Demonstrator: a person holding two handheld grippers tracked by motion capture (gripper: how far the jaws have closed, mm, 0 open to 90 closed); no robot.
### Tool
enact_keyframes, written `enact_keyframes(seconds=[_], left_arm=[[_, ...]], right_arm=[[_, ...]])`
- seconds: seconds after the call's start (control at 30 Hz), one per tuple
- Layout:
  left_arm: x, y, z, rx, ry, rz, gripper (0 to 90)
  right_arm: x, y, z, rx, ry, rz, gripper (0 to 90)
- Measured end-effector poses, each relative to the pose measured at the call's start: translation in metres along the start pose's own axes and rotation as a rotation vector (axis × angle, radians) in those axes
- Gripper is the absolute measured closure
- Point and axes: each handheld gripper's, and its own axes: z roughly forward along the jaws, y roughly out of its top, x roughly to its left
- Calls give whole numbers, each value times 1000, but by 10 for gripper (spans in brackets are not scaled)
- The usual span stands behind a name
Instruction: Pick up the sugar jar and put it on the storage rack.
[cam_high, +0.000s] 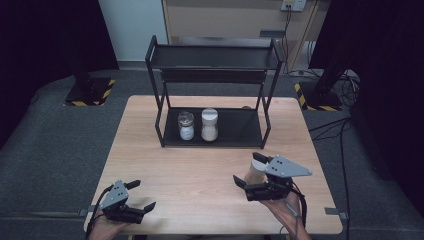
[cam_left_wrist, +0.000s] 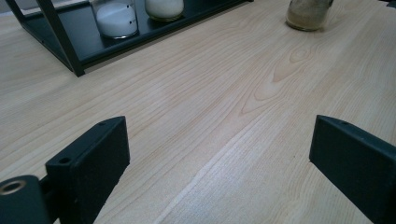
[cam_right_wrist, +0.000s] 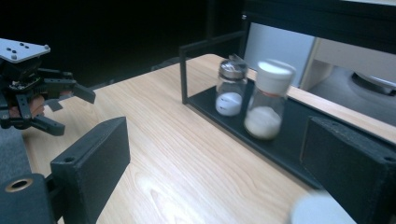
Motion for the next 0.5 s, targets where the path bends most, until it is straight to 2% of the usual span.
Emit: enact_keyframes(seconds=[0.17, 0.27, 0.5], left_arm=[[0, 0, 0, 0, 1, -1, 39], [0, 0, 0, -1, 2, -1, 39], [0, 0, 0, 2, 2, -2, 39]], right_arm=[[3, -19, -22, 6, -55, 23, 75], [2, -33, -33, 8, -81, 55, 73], [1, -54, -44, 36, -141, 91, 72]])
